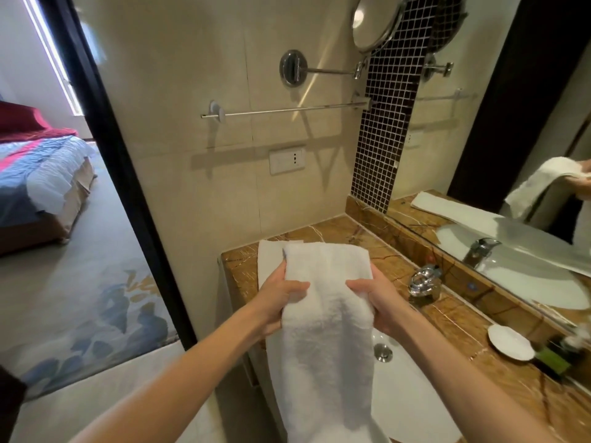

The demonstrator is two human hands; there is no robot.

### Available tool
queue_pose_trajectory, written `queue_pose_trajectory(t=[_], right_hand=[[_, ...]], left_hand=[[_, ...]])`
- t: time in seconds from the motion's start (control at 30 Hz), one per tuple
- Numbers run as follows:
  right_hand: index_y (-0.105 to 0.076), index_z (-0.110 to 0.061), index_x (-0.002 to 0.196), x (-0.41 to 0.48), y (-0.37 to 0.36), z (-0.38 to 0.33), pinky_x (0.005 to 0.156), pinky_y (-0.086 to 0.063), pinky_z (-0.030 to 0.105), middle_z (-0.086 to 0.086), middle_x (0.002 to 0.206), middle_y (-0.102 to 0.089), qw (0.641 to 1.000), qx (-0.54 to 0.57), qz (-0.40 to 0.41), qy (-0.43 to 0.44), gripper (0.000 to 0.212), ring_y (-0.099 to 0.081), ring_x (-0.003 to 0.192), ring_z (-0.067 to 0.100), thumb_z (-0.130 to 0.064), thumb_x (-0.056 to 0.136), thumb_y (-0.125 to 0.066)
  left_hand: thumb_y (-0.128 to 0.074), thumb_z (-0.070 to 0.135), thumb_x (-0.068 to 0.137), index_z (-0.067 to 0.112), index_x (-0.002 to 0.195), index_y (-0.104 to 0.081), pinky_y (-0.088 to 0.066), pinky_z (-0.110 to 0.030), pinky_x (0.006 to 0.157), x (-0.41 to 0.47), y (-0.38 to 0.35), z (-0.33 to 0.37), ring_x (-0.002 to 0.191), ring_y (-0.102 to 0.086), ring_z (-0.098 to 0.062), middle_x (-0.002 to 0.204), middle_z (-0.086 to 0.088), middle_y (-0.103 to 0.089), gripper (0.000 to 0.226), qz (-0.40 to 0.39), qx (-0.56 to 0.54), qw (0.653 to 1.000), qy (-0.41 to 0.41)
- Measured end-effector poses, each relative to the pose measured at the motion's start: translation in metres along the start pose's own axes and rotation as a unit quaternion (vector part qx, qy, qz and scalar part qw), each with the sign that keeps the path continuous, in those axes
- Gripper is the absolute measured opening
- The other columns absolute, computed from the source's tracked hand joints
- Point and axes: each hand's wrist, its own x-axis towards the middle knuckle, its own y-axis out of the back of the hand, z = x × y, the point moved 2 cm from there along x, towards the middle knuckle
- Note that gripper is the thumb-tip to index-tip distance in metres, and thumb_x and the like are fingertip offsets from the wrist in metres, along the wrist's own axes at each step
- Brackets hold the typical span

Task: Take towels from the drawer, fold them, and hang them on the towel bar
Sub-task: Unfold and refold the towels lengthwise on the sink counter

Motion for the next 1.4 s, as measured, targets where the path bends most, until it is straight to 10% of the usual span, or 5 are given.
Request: queue_pose_trajectory(t=[0.4, 0.57, 0.87, 1.03, 1.4], right_hand=[[-0.064, -0.026, 0.121, 0.037, 0.008, 0.041, 0.078, -0.057, 0.046, 0.016, 0.120, -0.066, 0.989, -0.002, -0.132, -0.063, 0.065, -0.065, 0.106, 0.040, 0.013, 0.070, -0.052], [-0.062, -0.025, 0.124, 0.039, 0.006, 0.039, 0.086, -0.054, 0.050, 0.016, 0.124, -0.064, 0.979, -0.023, -0.182, -0.086, 0.064, -0.062, 0.111, 0.039, 0.010, 0.072, -0.055], [-0.057, 0.000, 0.128, 0.032, -0.005, 0.051, 0.098, -0.049, 0.042, 0.015, 0.124, -0.063, 0.945, -0.046, -0.278, -0.166, 0.055, -0.059, 0.116, 0.033, 0.020, 0.079, -0.043], [-0.044, 0.008, 0.137, 0.045, -0.007, 0.080, 0.113, -0.029, 0.054, 0.025, 0.138, -0.050, 0.948, 0.082, -0.209, -0.224, 0.060, -0.043, 0.130, 0.043, -0.003, 0.081, -0.059], [-0.070, -0.005, 0.112, 0.113, -0.068, 0.073, 0.082, -0.051, 0.046, 0.022, 0.105, -0.067, 0.946, 0.248, -0.111, -0.175, 0.052, -0.066, 0.094, 0.036, -0.027, 0.068, -0.086]], left_hand=[[-0.056, 0.061, 0.081, 0.003, 0.125, -0.057, -0.036, -0.050, 0.107, 0.078, 0.062, -0.012, 0.116, -0.057, -0.040, 0.124, -0.020, -0.062, 0.073, 0.117, -0.209, 0.964, 0.115], [-0.069, 0.039, 0.081, 0.011, 0.138, -0.044, -0.057, -0.037, 0.061, 0.096, 0.087, -0.018, 0.086, -0.067, -0.030, 0.115, -0.009, -0.060, 0.068, 0.201, -0.183, 0.948, 0.167], [-0.070, 0.016, 0.080, 0.002, 0.131, -0.052, -0.045, -0.046, 0.098, 0.136, 0.113, -0.020, 0.111, -0.059, -0.036, 0.124, -0.021, -0.061, 0.057, 0.091, -0.052, 0.959, 0.265], [-0.067, 0.001, 0.080, 0.008, 0.096, -0.066, -0.058, -0.034, 0.062, 0.140, 0.106, 0.018, 0.083, -0.072, -0.028, 0.092, -0.014, -0.074, 0.017, 0.016, -0.034, 0.987, 0.156], [-0.067, 0.007, 0.075, 0.027, 0.098, -0.072, -0.055, -0.028, 0.075, 0.097, 0.088, 0.088, 0.091, -0.069, -0.018, 0.098, -0.002, -0.073, 0.031, -0.104, 0.193, 0.970, -0.101]])
